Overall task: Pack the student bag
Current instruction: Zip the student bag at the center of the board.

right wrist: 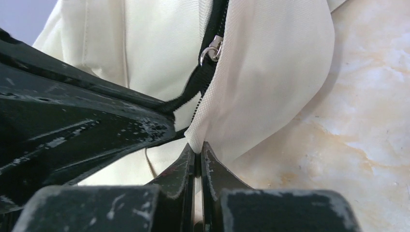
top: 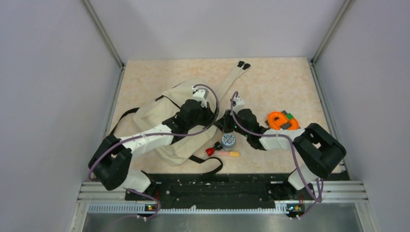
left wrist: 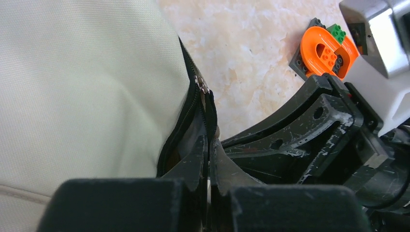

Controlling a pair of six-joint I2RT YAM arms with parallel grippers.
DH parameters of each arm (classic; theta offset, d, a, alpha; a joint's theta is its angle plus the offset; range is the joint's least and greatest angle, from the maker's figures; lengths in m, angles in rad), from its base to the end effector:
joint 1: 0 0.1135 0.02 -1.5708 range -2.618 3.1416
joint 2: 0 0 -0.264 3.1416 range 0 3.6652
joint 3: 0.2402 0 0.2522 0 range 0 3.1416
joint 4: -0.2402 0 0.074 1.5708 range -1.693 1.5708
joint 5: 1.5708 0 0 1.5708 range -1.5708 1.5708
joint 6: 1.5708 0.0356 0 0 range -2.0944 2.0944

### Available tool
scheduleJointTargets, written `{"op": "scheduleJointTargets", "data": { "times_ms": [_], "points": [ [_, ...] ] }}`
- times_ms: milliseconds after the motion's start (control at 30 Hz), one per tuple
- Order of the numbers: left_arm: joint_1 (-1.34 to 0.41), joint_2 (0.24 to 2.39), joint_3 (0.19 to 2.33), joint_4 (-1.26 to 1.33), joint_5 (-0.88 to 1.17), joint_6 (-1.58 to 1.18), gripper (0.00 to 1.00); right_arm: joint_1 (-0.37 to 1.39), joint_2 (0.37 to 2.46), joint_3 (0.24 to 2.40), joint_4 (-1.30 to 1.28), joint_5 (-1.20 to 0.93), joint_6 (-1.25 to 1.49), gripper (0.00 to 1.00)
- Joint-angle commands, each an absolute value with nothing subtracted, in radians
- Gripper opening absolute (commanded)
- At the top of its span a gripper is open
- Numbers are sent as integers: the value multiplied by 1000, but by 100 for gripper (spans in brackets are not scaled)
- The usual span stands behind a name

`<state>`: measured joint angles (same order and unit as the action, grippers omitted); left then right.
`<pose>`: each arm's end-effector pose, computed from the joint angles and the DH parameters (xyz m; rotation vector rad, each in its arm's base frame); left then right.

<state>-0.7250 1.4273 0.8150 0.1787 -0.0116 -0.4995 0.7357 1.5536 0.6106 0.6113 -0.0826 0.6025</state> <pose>0.2373 -0.2097 0.2370 0.2274 2.0772 -0.7575 0.2289 0.2112 0.1788 -0.1944 2.0172 0.9618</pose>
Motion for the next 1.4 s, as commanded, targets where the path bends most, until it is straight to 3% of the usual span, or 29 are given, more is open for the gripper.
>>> {"op": "scheduleJointTargets", "data": {
  "times_ms": [0, 533, 567, 667, 733, 900, 1100, 1367],
  "points": [
    [-713, 1383, 819, 216, -13, -502, 1, 738, 1565, 645, 613, -20, 592, 0],
    [-703, 1383, 793, 175, 30, -479, 0, 737, 1505, 646, 563, -20, 600, 0],
    [-703, 1386, 791, 175, 29, -477, 0, 736, 1491, 646, 550, -27, 590, 2],
    [-703, 1390, 783, 177, 17, -479, 0, 731, 1437, 645, 485, -36, 566, 36],
    [-703, 1392, 781, 181, 12, -477, 0, 716, 1400, 649, 432, -46, 557, 51],
    [-703, 1396, 778, 184, 9, -476, 0, 651, 1317, 680, 332, -52, 533, 63],
    [-703, 1389, 764, 196, 9, -477, 0, 614, 1393, 805, 298, -68, 494, 64],
    [-703, 1394, 762, 202, 11, -477, 0, 614, 1610, 993, 303, -117, 487, 54]
  ]
}}
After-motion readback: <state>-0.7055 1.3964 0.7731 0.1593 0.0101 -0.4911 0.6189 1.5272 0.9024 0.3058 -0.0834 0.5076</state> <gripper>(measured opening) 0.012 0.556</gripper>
